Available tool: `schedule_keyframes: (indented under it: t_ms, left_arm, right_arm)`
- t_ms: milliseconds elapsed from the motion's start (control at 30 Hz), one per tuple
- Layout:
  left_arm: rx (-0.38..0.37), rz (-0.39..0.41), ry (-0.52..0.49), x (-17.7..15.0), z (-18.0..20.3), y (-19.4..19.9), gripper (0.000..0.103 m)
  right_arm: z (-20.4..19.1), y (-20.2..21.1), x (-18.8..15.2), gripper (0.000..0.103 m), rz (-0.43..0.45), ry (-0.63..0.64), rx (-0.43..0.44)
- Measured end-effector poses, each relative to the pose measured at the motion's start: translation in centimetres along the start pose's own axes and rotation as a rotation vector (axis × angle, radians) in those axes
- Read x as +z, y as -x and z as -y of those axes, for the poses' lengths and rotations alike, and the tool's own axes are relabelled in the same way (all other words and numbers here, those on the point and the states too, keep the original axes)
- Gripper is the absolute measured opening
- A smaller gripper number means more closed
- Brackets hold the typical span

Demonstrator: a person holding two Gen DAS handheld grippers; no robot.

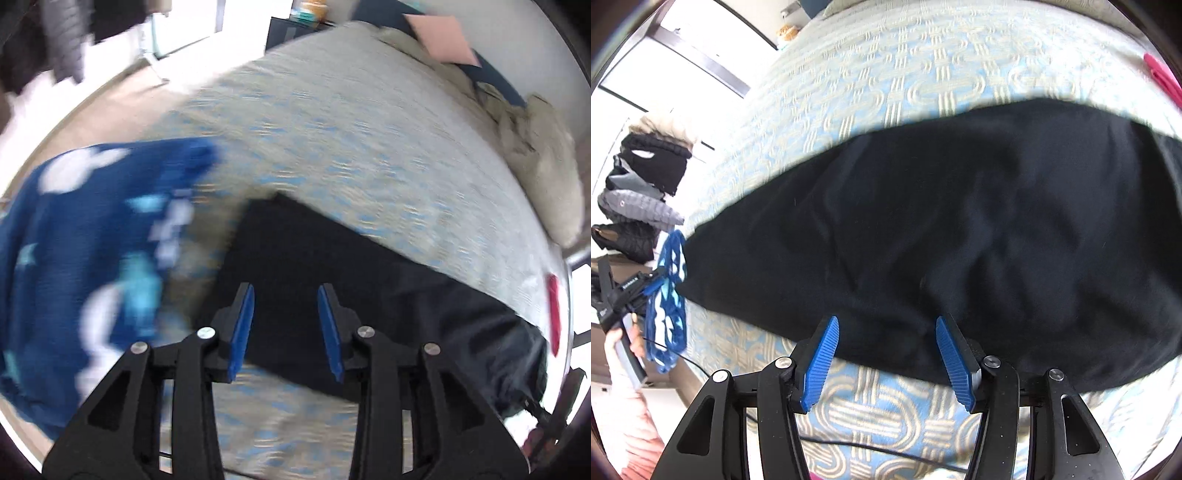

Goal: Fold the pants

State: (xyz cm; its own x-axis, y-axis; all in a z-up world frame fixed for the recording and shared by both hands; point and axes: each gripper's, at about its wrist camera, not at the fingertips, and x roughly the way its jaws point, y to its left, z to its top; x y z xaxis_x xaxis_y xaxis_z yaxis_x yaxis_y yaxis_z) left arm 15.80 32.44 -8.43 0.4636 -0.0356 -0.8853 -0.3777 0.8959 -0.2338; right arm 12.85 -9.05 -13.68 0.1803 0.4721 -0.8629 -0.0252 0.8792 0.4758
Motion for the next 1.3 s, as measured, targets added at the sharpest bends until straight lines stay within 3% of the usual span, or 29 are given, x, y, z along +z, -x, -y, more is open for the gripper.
schedule_keyframes:
  t_ms: [133, 267, 400, 467, 567, 633, 733, 933, 1067, 1300]
  left_arm:
    - [-0.221, -0.068, -0.086, 0.1, 9.1, -2.9, 0.042]
    - [-0.345, -0.123, -0.189, -0.2, 17.4, -5.2, 0.042]
    - [-0.425, -0.241, -0.262, 0.8, 25.2, -8.1, 0.042]
    - [-0.465, -0.361, -0.318, 1.0, 29.3, -10.4, 0.045]
    - [-0.479, -0.532, -0.368, 0.1, 33.5, -12.9, 0.061]
    - [-0.454, -0.655, -0.442, -1.3, 36.1, -14.5, 0.063]
    - [-0.359, -0.659, -0.545, -3.3, 38.3, -15.0, 0.063]
    - [-0.483, -0.787, -0.571, -6.7, 41.6, -14.7, 0.063]
    - [-0.470, -0.819, -0.599, -8.1, 42.7, -13.7, 0.063]
    - [-0.494, -0.756, -0.585, -7.7, 40.7, -9.4, 0.063]
  right_arm:
    - [0.3, 1.7, 2.9, 0.056, 0.075, 0.003, -0.009]
    - [2.5, 1.2, 4.7, 0.056, 0.061, -0.060, -0.061]
    - [5.9, -0.9, 2.8, 0.056, -0.016, -0.101, -0.067]
    - [6.8, -1.5, 1.3, 0.056, -0.002, -0.072, -0.033]
    - [6.6, -1.3, 0.2, 0.056, 0.048, 0.005, -0.017]
    - [6.5, -1.3, 0.0, 0.056, 0.055, 0.029, -0.023]
    - [6.5, -1.4, -0.2, 0.056, 0.064, 0.044, -0.010]
    - [8.7, -0.8, -1.0, 0.056, 0.088, -0.048, 0.097]
    - [9.3, -1.0, -0.8, 0.056, 0.092, -0.072, 0.122]
    - [7.5, -1.3, -1.7, 0.056, 0.109, -0.029, 0.083]
